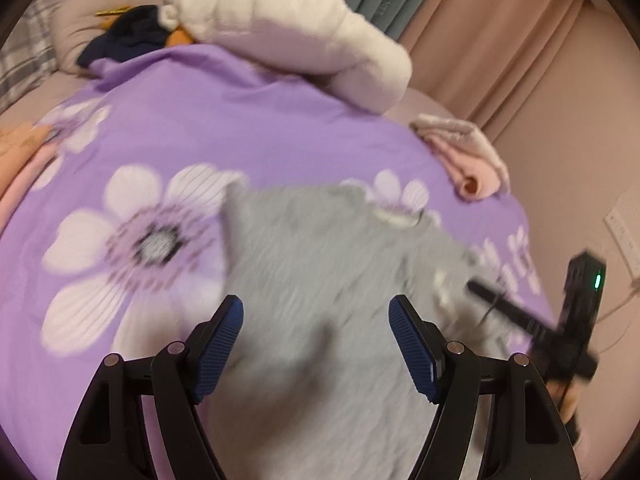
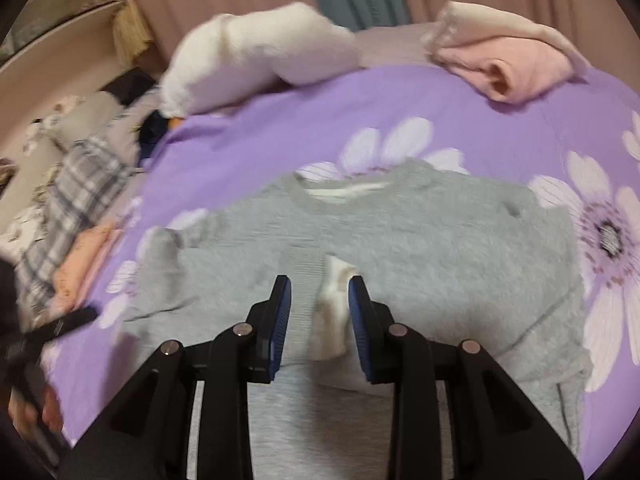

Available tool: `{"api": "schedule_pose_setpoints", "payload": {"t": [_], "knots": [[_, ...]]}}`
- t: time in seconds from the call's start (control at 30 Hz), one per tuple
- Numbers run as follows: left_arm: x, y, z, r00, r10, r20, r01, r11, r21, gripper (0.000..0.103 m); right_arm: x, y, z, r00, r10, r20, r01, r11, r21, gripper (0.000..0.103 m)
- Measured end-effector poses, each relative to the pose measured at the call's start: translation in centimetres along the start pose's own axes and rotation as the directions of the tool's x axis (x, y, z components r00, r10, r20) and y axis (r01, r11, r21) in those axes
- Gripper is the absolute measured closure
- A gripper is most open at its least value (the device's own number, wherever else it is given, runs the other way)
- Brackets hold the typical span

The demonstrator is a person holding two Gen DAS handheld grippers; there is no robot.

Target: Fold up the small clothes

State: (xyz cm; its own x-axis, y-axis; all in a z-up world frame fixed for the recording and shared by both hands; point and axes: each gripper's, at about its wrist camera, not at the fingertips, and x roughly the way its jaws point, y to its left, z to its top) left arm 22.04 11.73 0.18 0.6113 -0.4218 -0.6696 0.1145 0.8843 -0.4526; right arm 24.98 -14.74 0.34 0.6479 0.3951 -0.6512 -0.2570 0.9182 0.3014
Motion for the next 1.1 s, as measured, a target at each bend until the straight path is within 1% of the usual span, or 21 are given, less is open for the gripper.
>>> {"api": "schedule_pose_setpoints", "payload": {"t": [0.03,0.1,0.13,0.17,0.2,0.23,0.27,0.3,0.37,0.4,0.43,0.47,0.53,0.6,0.63,0.67,0.73,0.87,0.93,1.0,1.1], "knots": [[1.1,-0.2,1.1,0.999,-0.043,-0.022,0.042,0.999,-0.015,0.029,0.2,0.4,0.1,1.0,0.013,-0.007,-0.013,1.0,-0.017,0.074],[3.0,-0.2,2.1,0.995,-0.082,-0.058,0.079,0.996,-0.046,0.032,0.9,1.4,0.2,1.0,0.019,-0.019,-0.02,0.999,-0.05,0.075],[4.5,0.0,2.7,0.993,-0.076,-0.085,0.071,0.996,-0.059,0.042,1.5,1.8,0.2,0.999,0.023,-0.026,-0.024,0.998,-0.065,0.077],[5.4,0.1,3.0,0.994,-0.047,-0.097,0.042,0.998,-0.053,0.057,1.9,2.1,0.1,0.999,0.024,-0.035,-0.026,0.997,-0.078,0.078],[6.8,0.5,3.2,0.993,0.011,-0.116,-0.016,0.999,-0.047,0.064,2.5,2.4,0.0,0.999,0.019,-0.044,-0.023,0.996,-0.09,0.08],[7.8,1.3,3.3,0.99,0.052,-0.132,-0.06,0.996,-0.06,0.074,3.1,2.5,-0.1,0.998,0.016,-0.055,-0.022,0.995,-0.095,0.081],[8.5,2.1,3.2,0.988,0.074,-0.139,-0.085,0.993,-0.079,0.078,3.6,2.4,-0.2,0.998,0.014,-0.065,-0.02,0.995,-0.096,0.081],[9.2,3.2,3.1,0.985,0.099,-0.143,-0.114,0.988,-0.101,0.078,4.0,2.4,-0.3,0.997,0.01,-0.071,-0.017,0.995,-0.097,0.083],[10.1,5.1,2.6,0.971,0.185,-0.151,-0.202,0.973,-0.107,0.082,4.9,1.9,-0.6,0.996,0.0,-0.09,-0.008,0.996,-0.091,0.083],[10.5,6.1,2.2,0.967,0.207,-0.151,-0.226,0.967,-0.121,0.082,5.1,1.6,-0.7,0.995,-0.004,-0.097,-0.004,0.996,-0.086,0.083],[10.5,6.9,1.9,0.976,0.17,-0.137,-0.19,0.97,-0.149,0.083,5.4,1.3,-0.9,0.995,-0.01,-0.102,0.001,0.997,-0.083,0.083],[10.3,7.2,1.9,0.98,0.157,-0.125,-0.176,0.972,-0.157,0.084,5.5,1.2,-1.1,0.995,-0.01,-0.101,0.002,0.997,-0.081,0.083],[10.2,6.9,1.8,0.977,0.181,-0.116,-0.195,0.973,-0.122,0.084,5.5,1.0,-1.2,0.995,-0.001,-0.095,-0.006,0.997,-0.079,0.083],[9.9,6.1,1.9,0.97,0.211,-0.121,-0.222,0.971,-0.09,0.084,5.6,1.1,-1.1,0.995,-0.014,-0.096,0.005,0.996,-0.089,0.083],[9.5,5.6,1.9,0.971,0.209,-0.119,-0.219,0.972,-0.08,0.084,5.7,1.1,-1.1,0.995,-0.025,-0.098,0.016,0.995,-0.095,0.082],[9.0,5.1,2.0,0.974,0.199,-0.112,-0.208,0.976,-0.07,0.084,5.7,0.9,-1.0,0.994,-0.033,-0.103,0.024,0.996,-0.086,0.08],[7.3,3.8,1.9,0.983,0.163,-0.083,-0.166,0.986,-0.03,0.084,5.2,0.7,-1.0,0.995,-0.019,-0.101,0.013,0.998,-0.064,0.08],[4.8,1.8,0.5,0.992,0.121,-0.045,-0.119,0.991,0.055,0.084,2.9,1.7,-1.4,0.999,0.029,-0.046,-0.033,0.994,-0.103,0.08],[4.3,1.6,-0.7,0.992,0.111,-0.052,-0.107,0.991,0.079,0.084,2.7,2.2,-1.8,0.998,0.045,-0.054,-0.051,0.992,-0.116,0.081],[5.0,1.6,-1.4,0.99,0.116,-0.076,-0.109,0.989,0.097,0.084,3.1,2.5,-2.3,0.997,0.026,-0.073,-0.035,0.991,-0.128,0.081],[7.1,2.6,-3.2,0.972,0.183,-0.148,-0.168,0.98,0.106,0.084,4.2,2.3,-3.4,0.993,-0.004,-0.115,-0.011,0.992,-0.124,0.081]]}}
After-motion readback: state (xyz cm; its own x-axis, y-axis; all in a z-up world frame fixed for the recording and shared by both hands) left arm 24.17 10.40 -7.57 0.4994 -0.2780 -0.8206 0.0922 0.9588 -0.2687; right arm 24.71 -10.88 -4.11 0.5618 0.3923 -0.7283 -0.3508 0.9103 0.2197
